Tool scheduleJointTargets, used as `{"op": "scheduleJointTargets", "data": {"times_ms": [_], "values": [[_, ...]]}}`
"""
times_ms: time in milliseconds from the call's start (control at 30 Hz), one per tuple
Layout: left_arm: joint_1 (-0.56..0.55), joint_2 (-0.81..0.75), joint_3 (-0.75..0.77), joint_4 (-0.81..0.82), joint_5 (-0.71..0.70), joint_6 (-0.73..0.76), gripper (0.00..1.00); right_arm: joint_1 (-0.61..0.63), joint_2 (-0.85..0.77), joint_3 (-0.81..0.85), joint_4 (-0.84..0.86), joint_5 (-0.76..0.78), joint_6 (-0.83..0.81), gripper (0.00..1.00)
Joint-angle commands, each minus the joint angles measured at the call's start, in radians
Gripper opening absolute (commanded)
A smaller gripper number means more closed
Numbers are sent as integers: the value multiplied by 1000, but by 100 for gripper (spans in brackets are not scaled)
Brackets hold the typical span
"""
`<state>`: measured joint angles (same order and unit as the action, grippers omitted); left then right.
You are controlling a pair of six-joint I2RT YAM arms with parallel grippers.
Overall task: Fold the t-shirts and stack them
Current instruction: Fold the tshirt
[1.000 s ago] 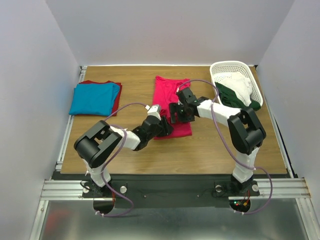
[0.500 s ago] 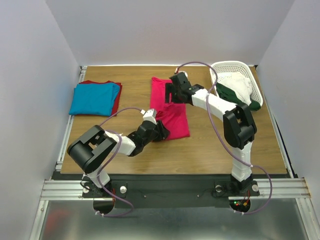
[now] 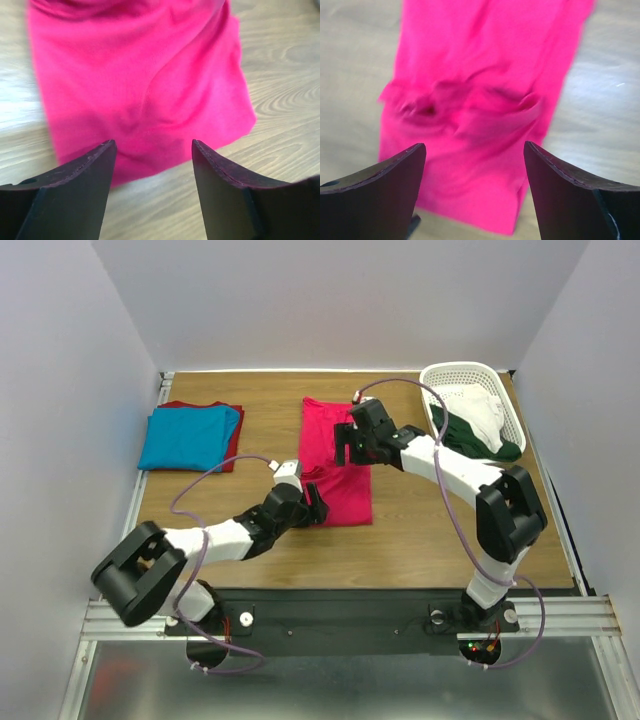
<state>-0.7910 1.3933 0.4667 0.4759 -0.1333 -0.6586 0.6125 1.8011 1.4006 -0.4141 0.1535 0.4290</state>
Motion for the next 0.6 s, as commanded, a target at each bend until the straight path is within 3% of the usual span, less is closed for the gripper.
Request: {"op": "scheduleJointTargets", "data": {"times_ms": [0, 233, 567], "values": [[-8, -157, 53, -123, -92, 53, 75, 35, -68, -38, 34, -106, -38, 84], [-8, -157, 108, -93, -83, 56, 77, 35, 47, 64, 43, -198, -140, 75], [-28, -77, 46, 61, -2, 100, 76, 33, 205, 170, 43, -308, -213, 73]]}}
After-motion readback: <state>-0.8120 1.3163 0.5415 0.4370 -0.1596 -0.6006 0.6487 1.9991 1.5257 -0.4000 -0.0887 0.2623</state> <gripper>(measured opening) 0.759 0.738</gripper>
